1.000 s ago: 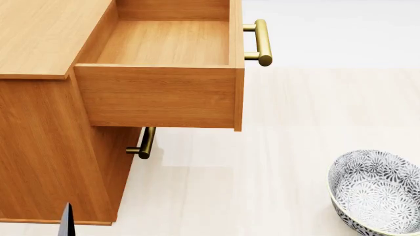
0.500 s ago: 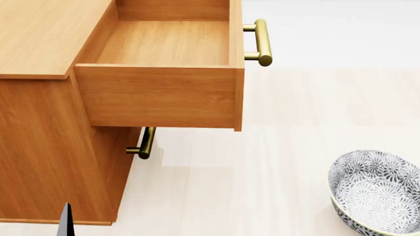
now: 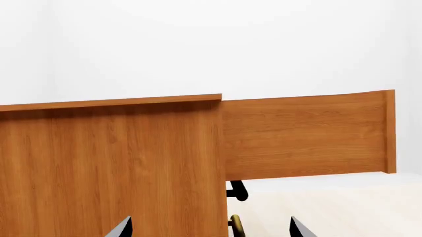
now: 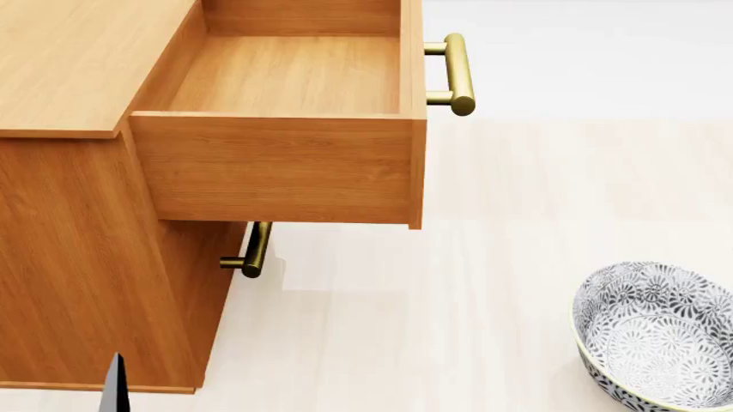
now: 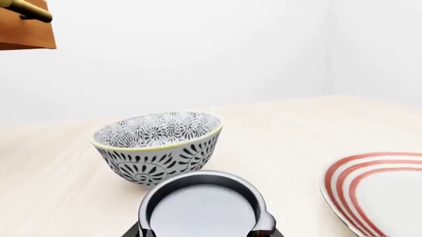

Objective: Put the ketchup in the top drawer of the cabinet.

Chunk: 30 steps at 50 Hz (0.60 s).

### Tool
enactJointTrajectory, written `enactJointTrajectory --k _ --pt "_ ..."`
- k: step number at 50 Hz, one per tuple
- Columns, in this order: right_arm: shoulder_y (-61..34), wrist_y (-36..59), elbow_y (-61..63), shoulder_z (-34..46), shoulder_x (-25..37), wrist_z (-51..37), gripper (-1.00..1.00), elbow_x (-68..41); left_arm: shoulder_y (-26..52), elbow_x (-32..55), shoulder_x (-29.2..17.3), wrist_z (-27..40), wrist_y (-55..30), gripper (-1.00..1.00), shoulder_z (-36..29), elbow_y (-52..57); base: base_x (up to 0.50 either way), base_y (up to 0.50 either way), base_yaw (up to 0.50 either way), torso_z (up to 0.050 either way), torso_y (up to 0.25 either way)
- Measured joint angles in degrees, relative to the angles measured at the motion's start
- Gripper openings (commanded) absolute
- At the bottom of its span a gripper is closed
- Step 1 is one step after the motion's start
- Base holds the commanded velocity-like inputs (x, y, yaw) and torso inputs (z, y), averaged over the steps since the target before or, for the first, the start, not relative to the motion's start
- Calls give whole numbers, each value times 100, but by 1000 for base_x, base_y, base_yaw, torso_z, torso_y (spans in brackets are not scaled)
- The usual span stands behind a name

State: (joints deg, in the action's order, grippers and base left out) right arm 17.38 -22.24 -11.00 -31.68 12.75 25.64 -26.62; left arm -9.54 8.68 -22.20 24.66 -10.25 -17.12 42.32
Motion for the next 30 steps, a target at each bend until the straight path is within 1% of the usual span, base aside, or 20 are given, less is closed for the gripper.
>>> enactJointTrajectory --k 7,16,30 --pt "90 393 580 -6 53 -342 -100 0 2 14 -10 11 4 100 -2 -2 0 0 0 0 0" --pt "189 1176 1675 -57 230 -948 -100 -115 2 51 -26 22 12 100 10 -2 0 0 0 0 0" --pt "153 2739 3488 -352 834 -2104 -100 -719 14 90 -45 41 5 100 10 -4 0 0 0 0 0"
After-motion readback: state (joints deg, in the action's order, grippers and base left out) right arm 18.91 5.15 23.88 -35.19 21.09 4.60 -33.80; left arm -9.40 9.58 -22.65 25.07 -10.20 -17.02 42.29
